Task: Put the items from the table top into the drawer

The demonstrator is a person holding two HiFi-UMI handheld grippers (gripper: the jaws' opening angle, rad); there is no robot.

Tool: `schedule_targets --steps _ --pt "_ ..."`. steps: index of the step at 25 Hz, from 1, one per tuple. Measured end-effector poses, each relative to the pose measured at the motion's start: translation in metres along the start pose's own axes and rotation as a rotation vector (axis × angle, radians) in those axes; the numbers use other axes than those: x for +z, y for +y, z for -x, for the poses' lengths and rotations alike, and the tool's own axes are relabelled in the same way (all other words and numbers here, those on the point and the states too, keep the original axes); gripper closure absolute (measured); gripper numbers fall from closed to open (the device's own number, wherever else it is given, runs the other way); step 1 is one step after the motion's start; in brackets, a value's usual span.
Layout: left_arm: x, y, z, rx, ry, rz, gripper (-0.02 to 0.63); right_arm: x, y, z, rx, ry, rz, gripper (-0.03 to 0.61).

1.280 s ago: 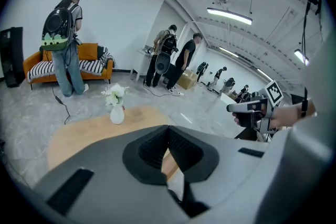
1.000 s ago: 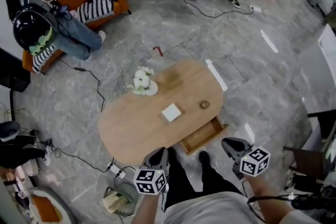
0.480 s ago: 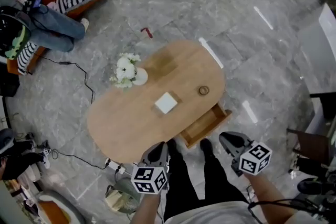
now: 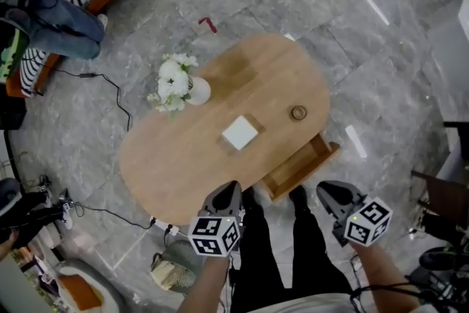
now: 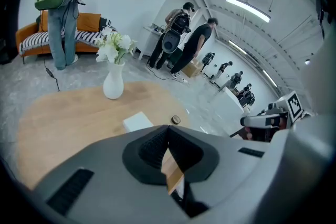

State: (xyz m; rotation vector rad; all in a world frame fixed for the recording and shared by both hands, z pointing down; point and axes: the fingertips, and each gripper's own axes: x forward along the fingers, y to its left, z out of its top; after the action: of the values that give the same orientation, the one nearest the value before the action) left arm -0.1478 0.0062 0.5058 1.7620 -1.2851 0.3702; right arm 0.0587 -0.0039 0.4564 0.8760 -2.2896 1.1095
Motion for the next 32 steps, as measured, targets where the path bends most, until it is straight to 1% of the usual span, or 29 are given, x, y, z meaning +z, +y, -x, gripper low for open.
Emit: schedule_targets --steps 5,12,17,20,23,28,30,32 --pt "-0.005 0.029 -0.027 0.025 0.016 0.015 0.611 -0.008 0.001 -0.022 0.013 0.015 -0.001 0.534" --pt "-0.027 0.054 -0.067 0.035 0.059 0.023 0.596 -0.027 -0.005 -0.046 0.041 0.021 -0.017 0.534" --pt "-0.038 0.079 -0.095 0.017 0.125 0.035 0.556 -0.047 -0.007 -0.063 0.045 0.043 -0.039 0.534" --pt "-0.045 0.091 -0.113 0.009 0.159 0.052 0.545 -0.060 -0.009 -0.073 0.049 0.058 -0.051 0.534" --pt "-0.056 0.098 -0.131 -0.012 0.197 0.105 0.522 -0.070 -0.012 -0.080 0.053 0.070 -0.060 0.534" --pt "-0.077 0.105 -0.158 -0.040 0.244 0.230 0.490 -0.077 -0.021 -0.094 0.052 0.073 -0.073 0.534" --pt "-0.081 0.109 -0.165 -0.037 0.245 0.268 0.479 -0.078 -0.023 -0.099 0.053 0.069 -0.078 0.534" --pt "-0.080 0.111 -0.172 -0.054 0.228 0.343 0.471 -0.078 -0.024 -0.103 0.054 0.066 -0.082 0.534"
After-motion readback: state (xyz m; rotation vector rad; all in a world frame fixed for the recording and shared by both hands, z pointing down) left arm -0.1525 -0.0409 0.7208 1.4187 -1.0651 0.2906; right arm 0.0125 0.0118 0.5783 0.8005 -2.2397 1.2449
